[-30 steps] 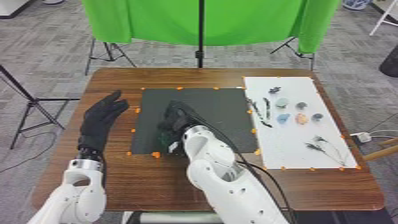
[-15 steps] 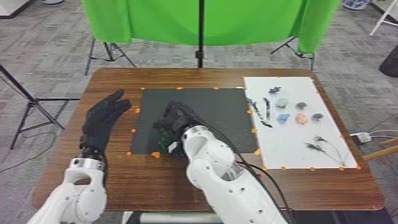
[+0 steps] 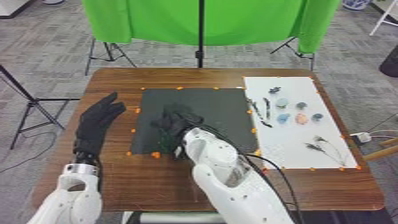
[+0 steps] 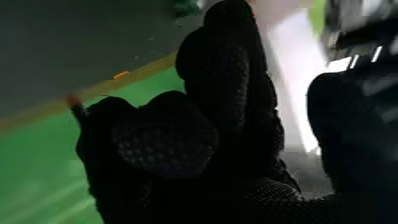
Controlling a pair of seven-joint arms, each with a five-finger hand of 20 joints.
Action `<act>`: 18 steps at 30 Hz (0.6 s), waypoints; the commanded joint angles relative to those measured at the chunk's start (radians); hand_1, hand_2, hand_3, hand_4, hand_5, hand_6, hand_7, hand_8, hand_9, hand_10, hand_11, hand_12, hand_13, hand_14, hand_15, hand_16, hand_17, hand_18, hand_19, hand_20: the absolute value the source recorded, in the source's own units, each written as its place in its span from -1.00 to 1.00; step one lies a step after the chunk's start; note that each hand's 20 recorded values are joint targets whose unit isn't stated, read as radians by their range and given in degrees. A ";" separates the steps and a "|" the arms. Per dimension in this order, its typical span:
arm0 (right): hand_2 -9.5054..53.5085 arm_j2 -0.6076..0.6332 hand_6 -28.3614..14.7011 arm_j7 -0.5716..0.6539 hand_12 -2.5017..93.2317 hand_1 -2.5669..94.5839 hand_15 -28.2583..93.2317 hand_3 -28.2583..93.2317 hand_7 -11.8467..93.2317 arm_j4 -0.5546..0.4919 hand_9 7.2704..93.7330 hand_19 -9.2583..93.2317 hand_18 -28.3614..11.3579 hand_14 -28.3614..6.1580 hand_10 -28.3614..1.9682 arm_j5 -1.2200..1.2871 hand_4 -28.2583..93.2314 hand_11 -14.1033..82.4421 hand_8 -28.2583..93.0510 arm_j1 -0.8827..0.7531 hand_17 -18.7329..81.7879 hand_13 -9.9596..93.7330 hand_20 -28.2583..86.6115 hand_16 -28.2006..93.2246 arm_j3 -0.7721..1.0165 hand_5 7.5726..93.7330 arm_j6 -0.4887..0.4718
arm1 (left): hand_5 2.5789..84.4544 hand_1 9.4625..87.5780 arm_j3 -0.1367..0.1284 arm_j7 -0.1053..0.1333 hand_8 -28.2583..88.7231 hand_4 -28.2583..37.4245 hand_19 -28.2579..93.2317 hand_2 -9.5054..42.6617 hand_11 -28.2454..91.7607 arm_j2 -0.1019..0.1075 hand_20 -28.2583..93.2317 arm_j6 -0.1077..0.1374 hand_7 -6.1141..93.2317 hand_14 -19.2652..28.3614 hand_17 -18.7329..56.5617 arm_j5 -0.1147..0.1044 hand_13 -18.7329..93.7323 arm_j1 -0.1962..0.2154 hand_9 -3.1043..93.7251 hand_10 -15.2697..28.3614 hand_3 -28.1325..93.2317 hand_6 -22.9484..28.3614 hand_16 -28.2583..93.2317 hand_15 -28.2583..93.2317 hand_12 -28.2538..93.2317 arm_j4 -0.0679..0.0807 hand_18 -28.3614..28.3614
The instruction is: Arrange flowers
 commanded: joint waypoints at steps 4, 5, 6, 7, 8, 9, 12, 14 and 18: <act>-0.10 0.055 0.11 0.011 -0.43 -0.57 0.50 0.47 -0.50 -0.036 0.91 1.00 -0.08 0.42 -0.03 -0.010 -0.62 0.22 -0.66 -0.001 0.79 1.00 0.39 -0.14 -0.043 0.75 -0.092 | 0.10 -0.65 -0.002 -0.015 -0.61 -0.79 -0.38 -0.76 -0.27 -0.015 -0.11 0.008 -0.69 0.51 -0.27 0.008 0.01 0.019 0.04 0.33 0.56 -0.01 -0.48 -0.32 -0.33 0.001 0.44; -0.10 0.050 0.11 0.008 -0.43 -0.57 0.50 0.48 -0.51 -0.032 0.91 1.00 -0.08 0.42 -0.03 -0.013 -0.62 0.22 -0.66 -0.003 0.79 1.00 0.39 -0.14 -0.040 0.74 -0.106 | 0.10 -0.65 -0.002 -0.015 -0.61 -0.79 -0.38 -0.77 -0.27 -0.016 -0.11 0.008 -0.69 0.51 -0.27 0.008 0.01 0.019 0.04 0.33 0.56 -0.01 -0.48 -0.32 -0.33 0.001 0.44; -0.10 0.046 0.10 0.011 -0.43 -0.58 0.50 0.48 -0.51 -0.030 0.91 1.00 -0.08 0.43 -0.04 -0.008 -0.62 0.22 -0.66 -0.006 0.79 1.00 0.39 -0.14 -0.037 0.74 -0.120 | 0.10 -0.65 0.000 -0.016 -0.61 -0.79 -0.38 -0.77 -0.27 -0.017 -0.11 0.006 -0.69 0.51 -0.27 0.009 0.01 0.019 0.04 0.33 0.56 -0.01 -0.48 -0.32 -0.33 0.002 0.44; -0.10 0.043 0.10 0.010 -0.43 -0.58 0.50 0.48 -0.51 -0.028 0.91 1.00 -0.08 0.43 -0.04 -0.001 -0.62 0.22 -0.66 -0.009 0.79 1.00 0.39 -0.14 -0.035 0.74 -0.125 | 0.10 -0.65 0.001 -0.015 -0.61 -0.79 -0.38 -0.77 -0.27 -0.017 -0.11 0.005 -0.69 0.51 -0.27 0.008 0.01 0.018 0.04 0.33 0.56 -0.01 -0.48 -0.32 -0.32 0.002 0.44; -0.10 0.039 0.10 0.007 -0.43 -0.59 0.50 0.48 -0.52 -0.026 0.91 1.00 -0.08 0.43 -0.04 0.008 -0.62 0.22 -0.66 -0.011 0.79 1.00 0.39 -0.14 -0.033 0.74 -0.135 | 0.10 -0.65 0.002 -0.015 -0.61 -0.79 -0.38 -0.77 -0.27 -0.017 -0.11 0.003 -0.69 0.51 -0.27 0.008 0.01 0.017 0.04 0.33 0.56 -0.01 -0.48 -0.32 -0.32 0.003 0.44; -0.10 0.034 0.10 0.008 -0.43 -0.59 0.50 0.48 -0.52 -0.026 0.91 1.00 -0.08 0.43 -0.04 0.025 -0.61 0.22 -0.66 -0.013 0.79 1.00 0.39 -0.14 -0.030 0.74 -0.152 | 0.10 -0.65 0.003 -0.015 -0.61 -0.79 -0.38 -0.76 -0.27 -0.018 -0.11 0.002 -0.69 0.51 -0.27 0.009 0.01 0.017 0.04 0.33 0.56 -0.01 -0.48 -0.32 -0.33 0.003 0.44; -0.10 0.022 0.10 -0.001 -0.42 -0.59 0.50 0.48 -0.53 -0.021 0.91 1.00 -0.09 0.43 -0.04 0.029 -0.61 0.22 -0.66 -0.018 0.79 1.00 0.40 -0.14 -0.031 0.72 -0.156 | 0.10 -0.65 0.005 -0.014 -0.61 -0.79 -0.38 -0.76 -0.27 -0.019 -0.11 0.003 -0.69 0.50 -0.27 0.007 0.01 0.017 0.04 0.33 0.56 -0.01 -0.48 -0.32 -0.33 0.004 0.44; -0.10 0.015 0.11 -0.006 -0.43 -0.59 0.50 0.48 -0.53 -0.018 0.91 1.00 -0.09 0.42 -0.04 0.024 -0.61 0.22 -0.66 -0.021 0.79 1.00 0.40 -0.14 -0.030 0.71 -0.155 | 0.10 -0.65 0.005 -0.015 -0.61 -0.79 -0.38 -0.76 -0.27 -0.021 -0.11 0.000 -0.69 0.51 -0.27 0.009 0.01 0.016 0.04 0.33 0.56 -0.01 -0.48 -0.32 -0.33 0.005 0.44; -0.11 0.006 0.11 0.024 -0.43 -0.59 0.50 0.48 -0.53 -0.022 0.91 1.00 -0.09 0.42 -0.03 0.111 -0.61 0.22 -0.66 -0.016 0.79 1.00 0.40 -0.14 -0.018 0.70 -0.162 | 0.10 -0.65 0.005 -0.015 -0.61 -0.79 -0.38 -0.76 -0.27 -0.020 -0.11 0.001 -0.69 0.50 -0.27 0.008 0.01 0.016 0.04 0.32 0.56 -0.01 -0.48 -0.32 -0.32 0.006 0.44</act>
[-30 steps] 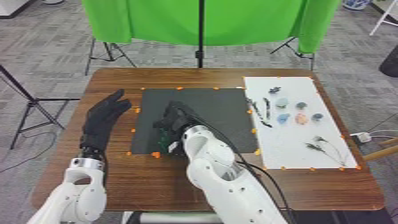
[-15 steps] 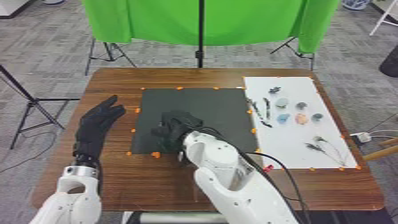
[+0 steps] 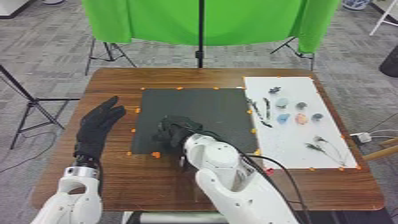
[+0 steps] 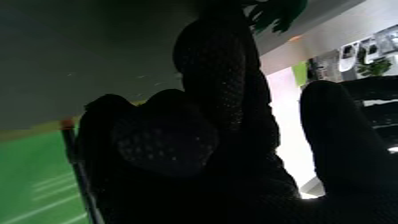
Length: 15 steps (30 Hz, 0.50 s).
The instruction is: Arrange flowers
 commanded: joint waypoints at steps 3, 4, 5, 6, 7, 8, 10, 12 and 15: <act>-0.11 -0.025 0.11 0.005 -0.42 -0.58 0.50 0.48 -0.53 0.014 0.91 1.00 -0.09 0.41 -0.03 0.068 -0.61 0.22 -0.66 -0.011 0.78 1.00 0.40 -0.14 0.005 0.70 -0.001 | 0.10 -0.65 0.005 -0.010 -0.61 -0.79 -0.38 -0.76 -0.27 -0.015 -0.11 0.000 -0.69 0.50 -0.27 0.005 0.01 0.006 0.04 0.33 0.56 -0.01 -0.48 -0.32 -0.32 0.006 0.44; -0.11 -0.027 0.11 0.020 -0.42 -0.58 0.50 0.48 -0.53 0.014 0.91 1.00 -0.10 0.41 -0.03 0.092 -0.61 0.22 -0.66 -0.011 0.78 1.00 0.40 -0.14 0.008 0.70 -0.005 | 0.10 -0.65 0.004 -0.011 -0.61 -0.79 -0.38 -0.76 -0.27 -0.015 -0.11 0.000 -0.69 0.50 -0.27 0.007 0.01 0.008 0.04 0.33 0.56 -0.01 -0.48 -0.32 -0.32 0.005 0.44; -0.12 -0.029 0.12 0.028 -0.43 -0.58 0.50 0.48 -0.53 0.009 0.91 1.00 -0.10 0.41 -0.03 0.119 -0.61 0.22 -0.66 -0.010 0.78 1.00 0.40 -0.14 0.015 0.70 -0.019 | 0.10 -0.65 0.004 -0.011 -0.61 -0.79 -0.38 -0.76 -0.27 -0.018 -0.11 0.001 -0.69 0.50 -0.27 0.007 0.01 0.010 0.04 0.33 0.56 -0.01 -0.48 -0.32 -0.32 0.004 0.44; -0.12 -0.024 0.12 0.027 -0.43 -0.58 0.50 0.48 -0.53 0.005 0.91 1.00 -0.11 0.41 -0.03 0.135 -0.61 0.22 -0.66 -0.011 0.78 1.00 0.40 -0.14 0.018 0.70 -0.003 | 0.10 -0.65 0.003 -0.011 -0.61 -0.79 -0.38 -0.76 -0.27 -0.019 -0.11 0.001 -0.69 0.50 -0.27 0.006 0.01 0.012 0.04 0.33 0.56 -0.01 -0.48 -0.32 -0.32 0.003 0.44; -0.13 -0.015 0.12 0.019 -0.43 -0.58 0.50 0.48 -0.53 -0.003 0.91 1.00 -0.11 0.40 -0.03 0.133 -0.61 0.22 -0.66 -0.010 0.78 1.00 0.41 -0.14 0.017 0.69 0.013 | 0.10 -0.65 -0.002 -0.013 -0.61 -0.78 -0.38 -0.76 -0.27 -0.022 -0.11 -0.002 -0.69 0.51 -0.27 0.007 0.01 0.016 0.04 0.33 0.56 -0.01 -0.48 -0.32 -0.32 0.001 0.44; -0.14 0.010 0.12 0.019 -0.43 -0.58 0.50 0.48 -0.53 -0.021 0.91 1.00 -0.11 0.41 -0.02 0.149 -0.61 0.22 -0.66 -0.007 0.78 1.00 0.41 -0.14 0.015 0.69 0.039 | 0.10 -0.65 0.002 -0.011 -0.61 -0.79 -0.38 -0.76 -0.27 -0.023 -0.11 -0.001 -0.69 0.51 -0.27 0.008 0.01 0.014 0.04 0.33 0.56 -0.01 -0.48 -0.32 -0.32 0.001 0.44; -0.18 0.040 0.12 0.021 -0.43 -0.57 0.50 0.48 -0.53 -0.044 0.91 1.00 -0.11 0.41 -0.01 0.195 -0.61 0.22 -0.66 0.007 0.78 1.00 0.40 -0.14 0.020 0.69 0.072 | 0.10 -0.65 -0.004 -0.013 -0.61 -0.79 -0.38 -0.76 -0.27 -0.023 -0.11 -0.001 -0.69 0.51 -0.27 0.008 0.01 0.014 0.04 0.33 0.56 -0.01 -0.48 -0.32 -0.32 0.000 0.44; -0.24 0.081 0.15 0.025 -0.43 -0.57 0.50 0.48 -0.51 -0.086 0.91 1.00 -0.11 0.40 0.00 0.235 -0.61 0.22 -0.65 0.013 0.78 1.00 0.40 -0.14 0.036 0.68 0.085 | 0.10 -0.65 -0.007 -0.014 -0.61 -0.79 -0.38 -0.76 -0.27 -0.023 -0.11 0.002 -0.69 0.51 -0.27 0.008 0.01 0.021 0.04 0.33 0.56 -0.01 -0.48 -0.32 -0.32 -0.002 0.44; -0.33 0.179 0.15 0.040 -0.42 -0.56 0.50 0.49 -0.49 -0.181 0.90 1.00 -0.11 0.41 0.00 0.303 -0.61 0.23 -0.64 0.011 0.78 1.00 0.41 -0.14 0.077 0.69 0.114 | 0.10 -0.65 -0.010 -0.012 -0.61 -0.79 -0.38 -0.76 -0.27 -0.031 -0.11 0.000 -0.69 0.51 -0.27 0.008 0.01 0.026 0.04 0.33 0.56 -0.01 -0.48 -0.32 -0.32 -0.005 0.45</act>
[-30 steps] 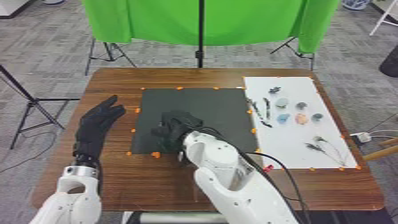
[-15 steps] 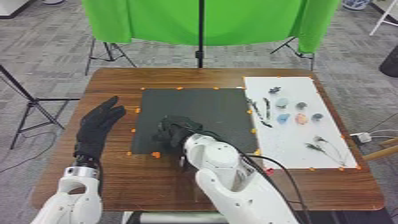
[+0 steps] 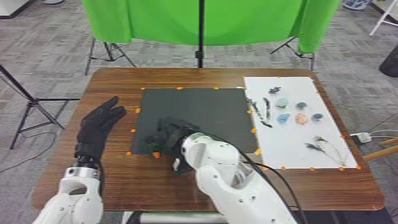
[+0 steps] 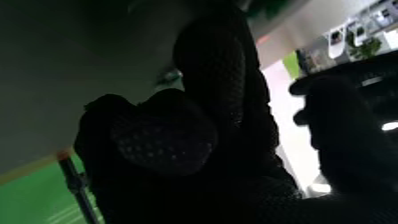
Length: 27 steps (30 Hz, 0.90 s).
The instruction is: Arrange flowers
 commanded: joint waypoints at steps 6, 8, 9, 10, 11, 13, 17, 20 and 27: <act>-0.73 0.399 0.14 0.020 -0.41 -0.36 0.33 0.49 -0.47 -0.388 0.76 1.00 -0.22 0.31 -0.09 0.146 -0.64 -0.07 -0.62 -0.132 0.58 0.90 0.35 -0.02 0.327 0.58 0.165 | 0.10 -0.65 -0.029 -0.008 -0.61 -0.78 -0.38 -0.76 -0.27 -0.020 -0.12 0.002 -0.69 0.51 -0.27 0.016 0.01 0.047 0.04 0.33 0.56 -0.01 -0.48 -0.32 -0.33 -0.023 0.45; -0.84 0.451 0.13 0.029 -0.42 -0.30 0.33 0.46 -0.48 -0.427 0.72 1.00 -0.25 0.27 -0.13 0.114 -0.66 -0.16 -0.62 -0.203 0.54 0.86 0.34 -0.01 0.447 0.54 0.185 | 0.10 -0.65 -0.034 -0.012 -0.61 -0.78 -0.38 -0.76 -0.27 -0.020 -0.12 0.003 -0.69 0.51 -0.27 0.017 0.01 0.053 0.04 0.33 0.56 -0.01 -0.48 -0.32 -0.32 -0.026 0.44; -0.92 0.474 0.12 0.042 -0.42 -0.27 0.33 0.42 -0.48 -0.445 0.68 1.00 -0.26 0.26 -0.15 0.098 -0.69 -0.19 -0.61 -0.240 0.53 0.84 0.34 -0.01 0.512 0.53 0.174 | 0.10 -0.65 -0.034 -0.013 -0.61 -0.78 -0.38 -0.76 -0.27 -0.020 -0.12 0.002 -0.69 0.51 -0.27 0.017 0.01 0.052 0.04 0.33 0.56 -0.01 -0.48 -0.32 -0.32 -0.026 0.44; -0.97 0.491 0.11 0.055 -0.42 -0.28 0.33 0.39 -0.49 -0.459 0.67 1.00 -0.27 0.25 -0.16 0.086 -0.72 -0.21 -0.61 -0.279 0.52 0.83 0.34 -0.01 0.576 0.51 0.168 | 0.10 -0.65 -0.035 -0.015 -0.61 -0.78 -0.38 -0.76 -0.27 -0.020 -0.12 0.000 -0.69 0.51 -0.27 0.018 0.01 0.053 0.04 0.33 0.56 -0.01 -0.48 -0.32 -0.33 -0.027 0.44; -0.99 0.509 0.10 0.067 -0.42 -0.29 0.34 0.36 -0.49 -0.474 0.65 1.00 -0.27 0.25 -0.17 0.067 -0.75 -0.21 -0.61 -0.319 0.51 0.83 0.33 -0.01 0.638 0.49 0.163 | 0.10 -0.65 -0.035 -0.015 -0.61 -0.78 -0.38 -0.76 -0.27 -0.020 -0.12 -0.001 -0.69 0.51 -0.27 0.018 0.01 0.054 0.04 0.33 0.56 -0.01 -0.48 -0.32 -0.33 -0.026 0.44; -1.00 0.537 0.08 0.083 -0.42 -0.31 0.34 0.31 -0.51 -0.494 0.63 1.00 -0.27 0.25 -0.19 0.016 -0.78 -0.22 -0.61 -0.402 0.51 0.82 0.33 -0.01 0.747 0.48 0.160 | 0.10 -0.65 -0.038 -0.015 -0.61 -0.78 -0.38 -0.76 -0.27 -0.020 -0.12 0.001 -0.69 0.51 -0.27 0.018 0.01 0.059 0.04 0.33 0.56 -0.01 -0.48 -0.32 -0.32 -0.030 0.44; -1.00 0.556 0.08 0.115 -0.42 -0.34 0.35 0.29 -0.53 -0.495 0.61 1.00 -0.29 0.24 -0.19 -0.046 -0.82 -0.24 -0.61 -0.504 0.48 0.80 0.33 -0.01 0.891 0.46 0.044 | 0.10 -0.64 -0.049 -0.020 -0.61 -0.78 -0.38 -0.76 -0.27 -0.019 -0.12 0.002 -0.69 0.51 -0.27 0.018 0.01 0.075 0.04 0.33 0.56 -0.01 -0.48 -0.32 -0.33 -0.036 0.44; -1.00 0.558 0.07 0.119 -0.42 -0.28 0.35 0.31 -0.55 -0.454 0.55 0.99 -0.29 0.22 -0.22 -0.057 -0.81 -0.26 -0.62 -0.540 0.46 0.76 0.33 -0.01 0.931 0.40 -0.033 | 0.10 -0.64 -0.050 -0.024 -0.61 -0.78 -0.38 -0.76 -0.27 -0.021 -0.12 0.000 -0.69 0.51 -0.27 0.022 0.01 0.076 0.04 0.33 0.56 -0.01 -0.48 -0.32 -0.33 -0.038 0.45; -1.00 0.529 0.07 0.116 -0.42 -0.23 0.36 0.31 -0.56 -0.369 0.51 0.98 -0.28 0.22 -0.20 -0.058 -0.86 -0.26 -0.61 -0.604 0.45 0.74 0.34 -0.03 0.955 0.36 -0.053 | 0.10 -0.64 -0.045 -0.032 -0.61 -0.77 -0.38 -0.77 -0.27 -0.018 -0.12 -0.010 -0.69 0.51 -0.27 0.037 0.01 0.063 0.04 0.33 0.56 0.00 -0.48 -0.32 -0.33 -0.034 0.44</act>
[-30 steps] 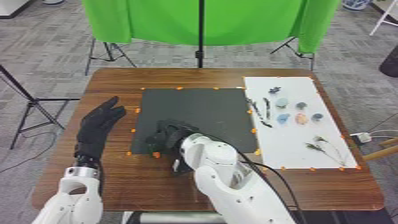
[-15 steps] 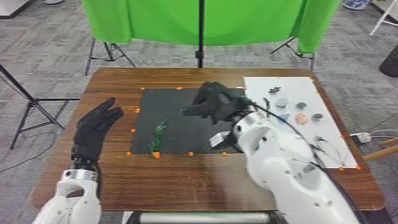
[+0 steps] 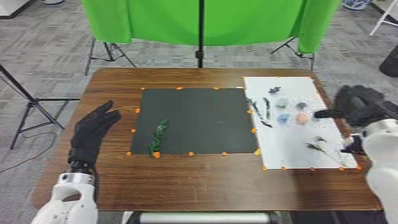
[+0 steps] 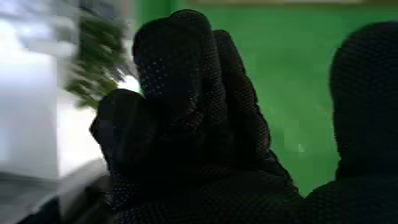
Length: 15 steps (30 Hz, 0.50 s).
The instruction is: Arrange flowers
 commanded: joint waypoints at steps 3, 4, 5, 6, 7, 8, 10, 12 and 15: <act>-1.00 -0.033 0.08 0.014 -0.42 -0.24 0.36 0.29 -0.55 0.125 0.52 0.98 -0.27 0.23 -0.18 -0.021 -0.89 -0.26 -0.61 -0.102 0.45 0.75 0.33 -0.03 0.004 0.37 0.034 | 0.10 -0.64 0.001 -0.018 -0.61 -0.77 -0.38 -0.77 -0.27 -0.007 -0.12 -0.012 -0.69 0.51 -0.27 0.021 0.01 0.005 0.04 0.33 0.56 0.00 -0.48 -0.32 -0.33 -0.001 0.44; -1.00 -0.036 0.08 0.015 -0.43 -0.23 0.36 0.29 -0.55 0.130 0.53 0.98 -0.27 0.24 -0.18 -0.024 -0.89 -0.26 -0.61 -0.103 0.46 0.75 0.33 -0.03 0.005 0.37 0.027 | 0.10 -0.64 0.001 -0.017 -0.61 -0.77 -0.38 -0.77 -0.27 -0.008 -0.12 -0.010 -0.69 0.51 -0.27 0.022 0.01 0.006 0.04 0.33 0.56 0.00 -0.48 -0.32 -0.33 -0.001 0.44; -1.00 -0.037 0.08 0.016 -0.43 -0.23 0.36 0.28 -0.55 0.136 0.54 0.98 -0.26 0.25 -0.17 -0.028 -0.90 -0.26 -0.61 -0.107 0.46 0.76 0.33 -0.04 0.004 0.39 0.032 | 0.10 -0.64 0.001 -0.017 -0.61 -0.77 -0.38 -0.77 -0.27 -0.008 -0.12 -0.009 -0.69 0.51 -0.27 0.021 0.01 0.007 0.04 0.33 0.56 -0.01 -0.48 -0.32 -0.33 -0.001 0.44; -1.00 -0.039 0.09 0.017 -0.43 -0.23 0.36 0.28 -0.54 0.144 0.56 0.98 -0.26 0.27 -0.15 -0.033 -0.90 -0.26 -0.61 -0.105 0.47 0.77 0.33 -0.04 0.002 0.41 0.031 | 0.10 -0.64 0.001 -0.018 -0.61 -0.77 -0.38 -0.77 -0.27 -0.009 -0.12 -0.008 -0.69 0.51 -0.27 0.021 0.01 0.008 0.04 0.33 0.56 -0.01 -0.48 -0.32 -0.33 -0.002 0.45; -1.00 -0.041 0.09 0.016 -0.44 -0.23 0.36 0.28 -0.54 0.150 0.57 0.98 -0.25 0.27 -0.14 -0.036 -0.90 -0.26 -0.62 -0.108 0.47 0.77 0.33 -0.04 0.003 0.41 0.032 | 0.10 -0.64 0.001 -0.019 -0.61 -0.77 -0.38 -0.77 -0.27 -0.009 -0.12 -0.009 -0.69 0.51 -0.27 0.021 0.01 0.007 0.04 0.32 0.55 0.00 -0.48 -0.32 -0.33 -0.001 0.44; -1.00 -0.043 0.10 0.019 -0.44 -0.22 0.36 0.29 -0.54 0.155 0.58 0.98 -0.25 0.27 -0.14 -0.037 -0.90 -0.26 -0.62 -0.111 0.48 0.77 0.33 -0.04 0.002 0.41 0.040 | 0.10 -0.63 0.002 -0.019 -0.61 -0.77 -0.38 -0.77 -0.27 -0.009 -0.12 -0.009 -0.69 0.51 -0.27 0.022 0.01 0.006 0.04 0.33 0.55 -0.01 -0.48 -0.32 -0.33 0.000 0.44; -1.00 -0.051 0.11 0.022 -0.45 -0.20 0.36 0.30 -0.53 0.164 0.59 0.99 -0.25 0.28 -0.09 -0.036 -0.90 -0.26 -0.62 -0.116 0.48 0.78 0.32 -0.04 0.001 0.42 0.043 | 0.10 -0.63 0.003 -0.020 -0.61 -0.77 -0.38 -0.77 -0.27 -0.011 -0.12 -0.010 -0.69 0.51 -0.27 0.021 0.01 0.005 0.04 0.33 0.55 -0.01 -0.48 -0.32 -0.33 0.000 0.44; -1.00 -0.057 0.12 0.022 -0.45 -0.17 0.35 0.33 -0.53 0.178 0.62 0.99 -0.24 0.30 -0.06 -0.043 -0.90 -0.26 -0.62 -0.124 0.48 0.79 0.32 -0.04 -0.008 0.45 0.080 | 0.10 -0.63 0.003 -0.020 -0.61 -0.77 -0.38 -0.77 -0.27 -0.012 -0.12 -0.009 -0.69 0.51 -0.27 0.020 0.01 0.006 0.04 0.33 0.55 -0.01 -0.48 -0.32 -0.33 0.000 0.44; -1.00 -0.065 0.21 0.018 -0.46 -0.03 0.34 0.37 -0.48 0.198 0.69 0.99 -0.21 0.36 0.05 -0.053 -0.90 -0.24 -0.63 -0.136 0.51 0.83 0.31 -0.03 -0.023 0.50 0.163 | 0.10 -0.63 0.004 -0.022 -0.61 -0.77 -0.38 -0.77 -0.27 -0.014 -0.12 -0.006 -0.69 0.51 -0.27 0.020 0.01 0.008 0.04 0.33 0.55 -0.01 -0.48 -0.32 -0.33 -0.001 0.44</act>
